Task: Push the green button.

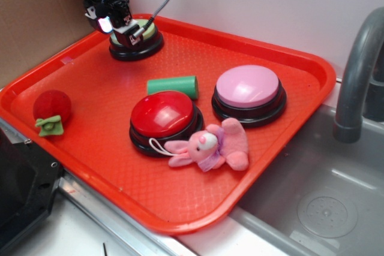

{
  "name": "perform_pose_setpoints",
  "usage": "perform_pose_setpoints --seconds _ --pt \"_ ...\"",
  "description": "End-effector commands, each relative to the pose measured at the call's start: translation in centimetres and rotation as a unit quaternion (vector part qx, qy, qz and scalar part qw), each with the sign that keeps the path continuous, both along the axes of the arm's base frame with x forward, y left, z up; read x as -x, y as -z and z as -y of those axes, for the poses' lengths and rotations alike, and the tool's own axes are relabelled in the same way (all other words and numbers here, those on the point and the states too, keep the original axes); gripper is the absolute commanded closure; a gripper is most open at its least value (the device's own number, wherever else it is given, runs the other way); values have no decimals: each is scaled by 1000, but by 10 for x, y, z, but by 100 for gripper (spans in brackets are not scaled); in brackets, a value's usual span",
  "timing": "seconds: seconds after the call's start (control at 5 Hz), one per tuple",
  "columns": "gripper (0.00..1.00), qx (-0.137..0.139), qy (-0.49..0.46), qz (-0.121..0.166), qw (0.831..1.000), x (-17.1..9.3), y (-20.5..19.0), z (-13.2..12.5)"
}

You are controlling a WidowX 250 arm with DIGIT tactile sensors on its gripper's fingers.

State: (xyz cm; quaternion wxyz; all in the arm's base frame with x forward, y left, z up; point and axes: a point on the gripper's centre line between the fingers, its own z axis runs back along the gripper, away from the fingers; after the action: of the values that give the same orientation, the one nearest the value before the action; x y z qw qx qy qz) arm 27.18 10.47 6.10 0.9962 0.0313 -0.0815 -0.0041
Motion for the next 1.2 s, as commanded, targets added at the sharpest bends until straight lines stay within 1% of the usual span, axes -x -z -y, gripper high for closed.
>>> perform_pose_setpoints --seconds 0.0,0.2,0.8,1.0 --pt "0 2 -15 28 1000 -5 -34 2" --pt "0 -5 -17 36 999 -5 -46 5" --pt "0 -13 -19 45 999 -2 -64 8" --pt "0 -35 -26 50 998 1 -74 12"
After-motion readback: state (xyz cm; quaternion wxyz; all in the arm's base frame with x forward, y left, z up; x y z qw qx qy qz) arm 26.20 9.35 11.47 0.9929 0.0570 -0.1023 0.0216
